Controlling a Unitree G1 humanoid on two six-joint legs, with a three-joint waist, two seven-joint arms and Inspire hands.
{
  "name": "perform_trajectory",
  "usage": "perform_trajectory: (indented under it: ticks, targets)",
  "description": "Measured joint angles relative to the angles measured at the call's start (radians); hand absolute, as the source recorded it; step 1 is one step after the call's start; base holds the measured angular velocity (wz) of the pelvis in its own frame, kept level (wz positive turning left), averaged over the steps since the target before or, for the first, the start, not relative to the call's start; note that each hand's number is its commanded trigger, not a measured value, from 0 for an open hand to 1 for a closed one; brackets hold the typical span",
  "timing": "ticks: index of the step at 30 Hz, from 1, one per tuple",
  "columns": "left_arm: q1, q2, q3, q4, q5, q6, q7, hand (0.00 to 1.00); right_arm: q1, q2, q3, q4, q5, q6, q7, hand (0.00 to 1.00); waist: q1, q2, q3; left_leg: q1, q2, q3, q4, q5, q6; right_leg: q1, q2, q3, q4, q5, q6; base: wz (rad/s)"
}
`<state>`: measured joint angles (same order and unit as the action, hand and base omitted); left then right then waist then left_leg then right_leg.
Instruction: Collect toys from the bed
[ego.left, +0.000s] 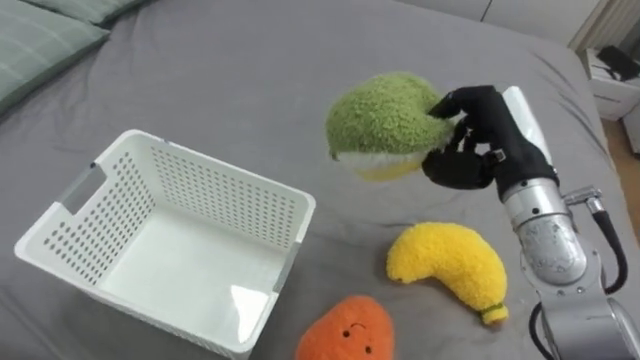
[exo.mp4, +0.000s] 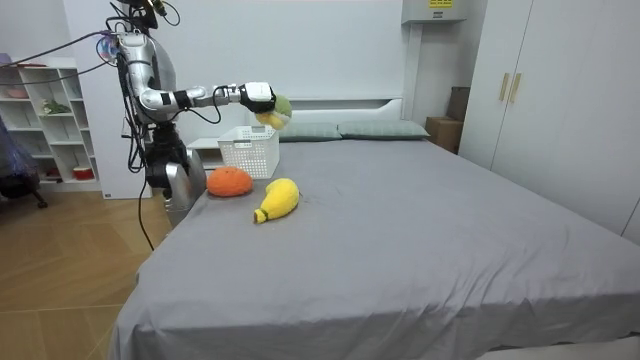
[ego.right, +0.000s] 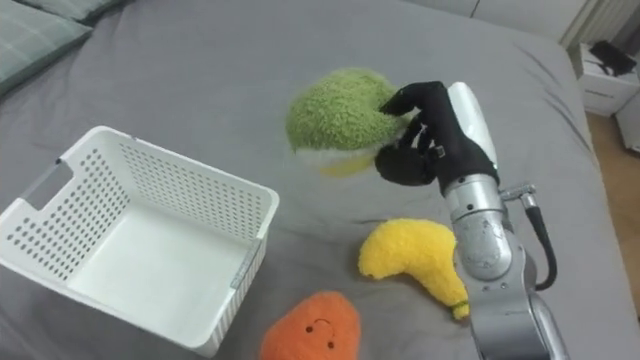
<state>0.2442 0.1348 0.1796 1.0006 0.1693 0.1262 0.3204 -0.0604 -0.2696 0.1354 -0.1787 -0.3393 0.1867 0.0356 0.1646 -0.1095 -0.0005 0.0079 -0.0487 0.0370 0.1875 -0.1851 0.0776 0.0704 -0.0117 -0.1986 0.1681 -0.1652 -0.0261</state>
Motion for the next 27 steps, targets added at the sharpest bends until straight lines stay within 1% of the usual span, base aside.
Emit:
perform_trajectory:
  ticks: [2, 5, 7, 9, 12, 14, 15, 18, 20, 24, 27]
  targets:
    - [-0.004, 0.000, -0.016, 0.000, 0.000, 0.000, 0.000, 0.00, 0.000, 0.011, 0.019, 0.000, 0.000, 0.000, 0.015, 1.00, 0.009, -0.003, -0.0018, 0.000, -0.001, -0.006, 0.000, 0.002, 0.000, 0.002, -0.001, -0.005, 0.000, 0.000, 0.000, 0.08]
    - [-0.009, 0.000, -0.041, 0.000, 0.000, 0.001, -0.002, 0.00, -0.001, 0.023, 0.073, 0.000, 0.001, 0.001, 0.026, 1.00, 0.013, -0.005, -0.0022, -0.001, -0.002, -0.009, 0.000, 0.003, 0.000, 0.004, -0.002, -0.012, 0.000, 0.000, 0.000, 0.06]
    - [-0.022, -0.003, -0.046, 0.001, 0.000, 0.002, -0.007, 0.00, -0.001, 0.039, 0.105, 0.000, 0.001, 0.001, 0.047, 1.00, 0.013, -0.010, 0.0008, 0.000, -0.003, -0.014, 0.000, 0.005, 0.000, 0.007, -0.003, -0.020, 0.000, 0.000, 0.000, 0.08]
    - [-0.035, -0.004, -0.047, 0.001, 0.000, 0.002, -0.009, 0.00, -0.001, 0.040, 0.121, 0.000, 0.001, 0.001, 0.062, 1.00, 0.019, -0.012, 0.0031, 0.000, -0.004, -0.018, 0.000, 0.005, 0.001, 0.008, -0.004, -0.024, 0.000, 0.000, 0.001, 0.08]
    - [-0.052, -0.003, -0.068, -0.002, 0.000, 0.001, -0.011, 0.00, -0.001, 0.041, 0.129, 0.000, -0.002, 0.001, 0.078, 1.00, 0.032, -0.008, 0.0062, -0.004, -0.009, -0.032, 0.001, 0.005, 0.002, 0.009, -0.006, -0.027, -0.001, 0.002, 0.002, 0.08]
    - [-0.063, 0.000, -0.073, -0.003, 0.000, -0.001, -0.016, 0.00, -0.001, 0.041, 0.151, 0.000, -0.007, 0.002, 0.084, 1.00, 0.037, -0.007, 0.0074, -0.006, -0.011, -0.042, 0.002, 0.006, 0.002, 0.008, -0.007, -0.033, -0.001, 0.002, 0.003, 0.09]
    - [-0.066, 0.004, -0.086, -0.003, 0.000, -0.002, -0.018, 0.00, -0.001, 0.046, 0.172, 0.000, -0.019, 0.002, 0.094, 1.00, 0.043, -0.006, 0.0082, -0.007, -0.011, -0.043, 0.002, 0.006, 0.002, 0.007, -0.007, -0.031, -0.001, 0.002, 0.003, 0.00]
    - [-0.078, 0.006, -0.110, -0.003, 0.002, -0.002, -0.018, 0.00, -0.001, 0.070, 0.228, 0.000, -0.051, 0.007, 0.123, 1.00, 0.062, -0.004, 0.0089, -0.019, -0.012, -0.043, 0.002, 0.008, 0.002, -0.005, -0.007, -0.031, -0.001, 0.002, 0.003, 0.00]
    - [-0.079, 0.006, -0.109, -0.003, 0.002, -0.002, -0.018, 0.00, -0.001, 0.082, 0.260, 0.000, -0.073, 0.014, 0.142, 1.00, 0.071, -0.001, 0.0110, -0.020, -0.012, -0.045, 0.002, 0.008, 0.002, -0.005, -0.007, -0.031, -0.001, 0.002, 0.003, 0.02]
    - [-0.087, 0.007, -0.109, 0.004, 0.001, -0.001, -0.021, 0.00, -0.002, 0.082, 0.304, 0.000, -0.071, 0.018, 0.179, 1.00, 0.091, 0.000, 0.0114, -0.029, -0.016, -0.055, 0.003, 0.010, 0.005, -0.006, -0.007, -0.049, -0.004, 0.003, 0.004, 0.10]
    - [-0.090, 0.008, -0.109, 0.013, 0.001, -0.001, -0.021, 0.00, -0.015, 0.084, 0.326, 0.000, -0.072, 0.027, 0.205, 1.00, 0.095, -0.001, 0.0109, -0.035, -0.017, -0.056, 0.003, 0.012, 0.007, -0.014, -0.007, -0.053, -0.001, 0.003, 0.005, 0.03]
